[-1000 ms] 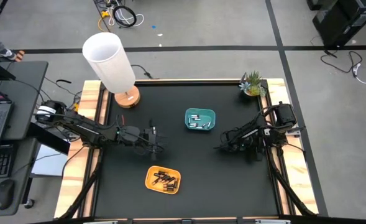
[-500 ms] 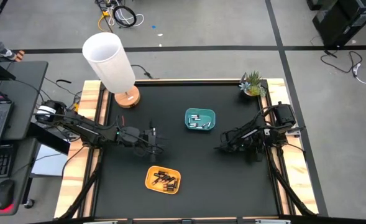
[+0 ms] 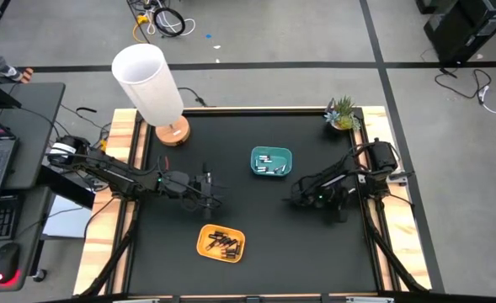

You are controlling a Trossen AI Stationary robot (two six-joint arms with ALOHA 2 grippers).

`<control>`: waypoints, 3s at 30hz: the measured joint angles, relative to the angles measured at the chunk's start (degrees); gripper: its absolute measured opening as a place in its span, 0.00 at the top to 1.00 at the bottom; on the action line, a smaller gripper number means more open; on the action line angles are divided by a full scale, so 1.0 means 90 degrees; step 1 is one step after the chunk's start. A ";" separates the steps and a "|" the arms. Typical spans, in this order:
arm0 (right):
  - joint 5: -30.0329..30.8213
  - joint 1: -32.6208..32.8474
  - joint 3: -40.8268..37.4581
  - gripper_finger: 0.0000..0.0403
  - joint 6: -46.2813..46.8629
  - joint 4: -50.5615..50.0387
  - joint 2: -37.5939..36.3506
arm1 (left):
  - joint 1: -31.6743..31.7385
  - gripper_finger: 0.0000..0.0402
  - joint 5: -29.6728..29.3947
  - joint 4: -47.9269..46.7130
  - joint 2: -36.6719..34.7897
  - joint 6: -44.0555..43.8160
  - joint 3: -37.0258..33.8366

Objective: Sort batteries
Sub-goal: Put the silver battery into the blue bin

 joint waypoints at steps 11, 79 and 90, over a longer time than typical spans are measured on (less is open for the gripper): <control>0.0018 -0.0462 0.1296 0.98 0.0348 -0.0368 -0.0010 | 0.0000 0.81 -0.0002 -0.0005 0.0000 0.0021 0.0000; 0.0170 -0.0290 -0.0875 0.56 0.0296 0.0335 -0.0126 | -0.0102 0.81 0.0013 -0.0690 -0.0398 -0.0037 0.0002; -0.0014 -0.0168 -0.0720 0.69 0.0401 0.0212 -0.0083 | -0.0102 0.81 0.0012 -0.0820 -0.0397 -0.0053 0.0002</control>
